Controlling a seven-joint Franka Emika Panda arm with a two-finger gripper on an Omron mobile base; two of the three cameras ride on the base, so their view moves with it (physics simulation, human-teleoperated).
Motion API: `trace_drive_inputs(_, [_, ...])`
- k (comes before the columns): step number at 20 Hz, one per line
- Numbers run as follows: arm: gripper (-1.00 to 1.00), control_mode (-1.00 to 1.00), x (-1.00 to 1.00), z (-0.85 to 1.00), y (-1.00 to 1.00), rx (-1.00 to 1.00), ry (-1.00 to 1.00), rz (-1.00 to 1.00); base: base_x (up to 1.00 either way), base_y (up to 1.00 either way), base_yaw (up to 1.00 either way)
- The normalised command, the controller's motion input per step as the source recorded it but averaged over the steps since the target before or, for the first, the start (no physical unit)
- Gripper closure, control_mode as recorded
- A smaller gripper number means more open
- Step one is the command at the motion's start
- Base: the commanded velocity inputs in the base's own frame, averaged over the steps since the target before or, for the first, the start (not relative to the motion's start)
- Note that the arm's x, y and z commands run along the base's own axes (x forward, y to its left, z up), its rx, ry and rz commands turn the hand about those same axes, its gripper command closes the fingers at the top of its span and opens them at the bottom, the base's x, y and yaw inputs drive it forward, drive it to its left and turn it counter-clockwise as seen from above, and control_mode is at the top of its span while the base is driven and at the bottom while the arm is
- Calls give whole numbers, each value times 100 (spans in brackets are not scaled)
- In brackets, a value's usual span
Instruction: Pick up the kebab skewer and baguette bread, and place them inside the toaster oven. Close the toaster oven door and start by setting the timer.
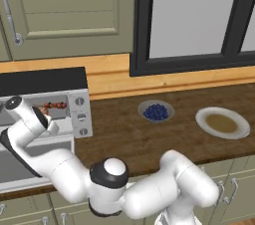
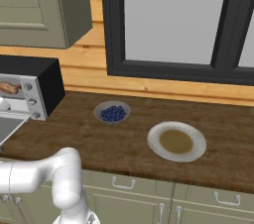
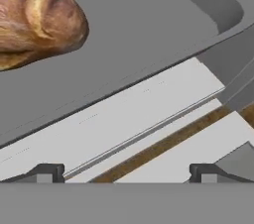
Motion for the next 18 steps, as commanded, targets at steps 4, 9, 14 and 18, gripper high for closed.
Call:
trace_drive_inputs(4, [-100, -100, 45, 9, 0, 6, -14, 0, 0, 0, 0])
trace_drive_inputs(9, [-100, -100, 11, 11, 0, 7, -11, 0, 0, 0, 0])
trace_drive_inputs(14, [-100, -100, -54, 13, 0, 9, -7, 0, 0, 0, 0])
trace_drive_inputs(18, [-100, -100, -99, 32, 14, 4, 0, 0, 0, 0, 0])
